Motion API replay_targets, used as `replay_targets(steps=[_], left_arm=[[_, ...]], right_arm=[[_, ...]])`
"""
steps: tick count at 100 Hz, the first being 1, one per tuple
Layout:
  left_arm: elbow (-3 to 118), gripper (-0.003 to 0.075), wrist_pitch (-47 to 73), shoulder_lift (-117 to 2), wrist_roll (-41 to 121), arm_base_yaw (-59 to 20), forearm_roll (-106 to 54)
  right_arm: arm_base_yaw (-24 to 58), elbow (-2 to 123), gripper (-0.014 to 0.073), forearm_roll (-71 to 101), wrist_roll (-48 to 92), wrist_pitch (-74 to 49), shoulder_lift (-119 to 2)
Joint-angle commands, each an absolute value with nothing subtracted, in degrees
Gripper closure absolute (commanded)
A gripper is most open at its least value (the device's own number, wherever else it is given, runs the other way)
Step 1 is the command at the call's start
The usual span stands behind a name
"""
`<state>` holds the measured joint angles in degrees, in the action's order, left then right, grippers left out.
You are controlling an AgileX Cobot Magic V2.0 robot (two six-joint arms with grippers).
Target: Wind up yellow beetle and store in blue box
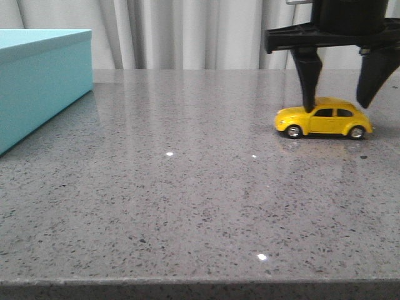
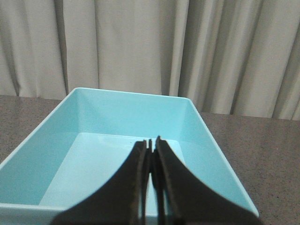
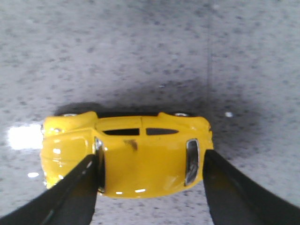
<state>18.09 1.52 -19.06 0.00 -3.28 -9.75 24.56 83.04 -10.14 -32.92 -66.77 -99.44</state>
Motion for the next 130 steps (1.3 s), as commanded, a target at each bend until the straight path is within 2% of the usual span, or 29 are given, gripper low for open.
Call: replay_targets(steps=[1,40,78,130], left_arm=[[20.2,0.0739,-3.0,-19.9,-0.5,-3.6,-10.2],[20.2,0.0739,-2.5,-19.9,-0.5,-3.6,-10.2],[20.0,0.0739,-2.9,-19.9,-0.5,-3.6,-10.2],[19.9,0.0738,-2.1,-19.9,-0.5,-3.6,-10.2]], right_arm=[[23.1,83.9,0.0118,-14.6,-33.1,-70.9,-97.7],[16.6,82.6,0.0118,-17.3,-32.1,-74.4,-91.7],[19.0,82.0,0.0118,-17.0,-30.4,-68.3,-77.9],[19.0,64.7,0.0118,-14.4,-29.0,-54.7,-58.9]])
